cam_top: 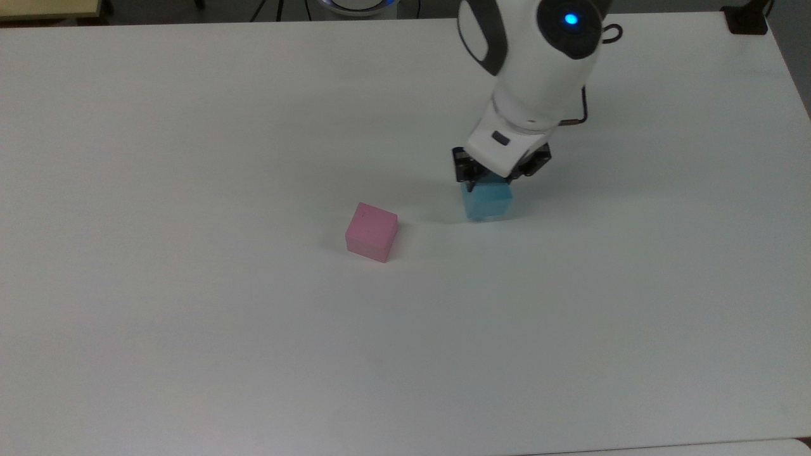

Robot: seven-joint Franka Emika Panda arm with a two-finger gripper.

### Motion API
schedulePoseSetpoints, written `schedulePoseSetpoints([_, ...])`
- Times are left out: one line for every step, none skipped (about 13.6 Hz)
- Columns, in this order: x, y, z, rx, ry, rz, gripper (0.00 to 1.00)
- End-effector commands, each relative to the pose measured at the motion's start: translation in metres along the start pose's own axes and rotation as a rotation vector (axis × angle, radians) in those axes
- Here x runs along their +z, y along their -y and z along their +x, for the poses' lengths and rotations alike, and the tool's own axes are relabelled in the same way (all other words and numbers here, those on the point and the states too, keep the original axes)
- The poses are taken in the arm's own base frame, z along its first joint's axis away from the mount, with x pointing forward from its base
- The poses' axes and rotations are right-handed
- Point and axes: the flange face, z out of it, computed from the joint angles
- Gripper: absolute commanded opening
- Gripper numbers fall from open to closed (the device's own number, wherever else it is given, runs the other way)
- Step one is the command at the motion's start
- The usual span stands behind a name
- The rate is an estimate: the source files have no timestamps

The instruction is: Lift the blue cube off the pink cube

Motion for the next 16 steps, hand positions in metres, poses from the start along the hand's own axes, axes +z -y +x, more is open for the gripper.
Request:
schedulePoseSetpoints([0.012, 0.025, -0.002, -0.001, -0.022, -0.006, 0.58])
schedulePoseSetpoints([0.014, 0.027, -0.002, -0.005, -0.018, -0.007, 1.0])
schedulePoseSetpoints([0.01, 0.024, -0.001, -0.009, -0.021, -0.006, 1.0])
schedulePoseSetpoints([0.008, 0.022, -0.001, -0.006, -0.022, -0.008, 1.0])
schedulePoseSetpoints([0.004, 0.02, -0.001, -0.003, -0.026, -0.008, 1.0])
schedulePoseSetpoints([-0.007, 0.017, -0.002, 0.007, -0.041, -0.008, 1.0])
schedulePoseSetpoints([-0.026, 0.006, -0.004, 0.017, -0.058, -0.012, 1.0])
schedulePoseSetpoints([-0.037, -0.004, -0.006, 0.031, -0.058, -0.017, 1.0])
schedulePoseSetpoints([-0.053, -0.025, -0.008, 0.055, -0.057, -0.023, 1.0])
schedulePoseSetpoints([-0.072, -0.055, -0.011, 0.092, -0.058, -0.026, 1.0])
schedulePoseSetpoints([-0.089, -0.086, -0.015, 0.118, -0.058, -0.029, 1.0])
schedulePoseSetpoints([-0.104, -0.111, -0.022, 0.128, -0.048, -0.03, 1.0])
schedulePoseSetpoints([-0.119, -0.138, -0.031, 0.124, -0.032, -0.03, 1.0])
schedulePoseSetpoints([-0.133, -0.164, -0.041, 0.116, -0.014, -0.025, 1.0])
schedulePoseSetpoints([-0.15, -0.194, -0.054, 0.1, -0.005, -0.005, 1.0])
schedulePoseSetpoints([-0.168, -0.221, -0.067, 0.115, -0.017, 0.039, 1.0])
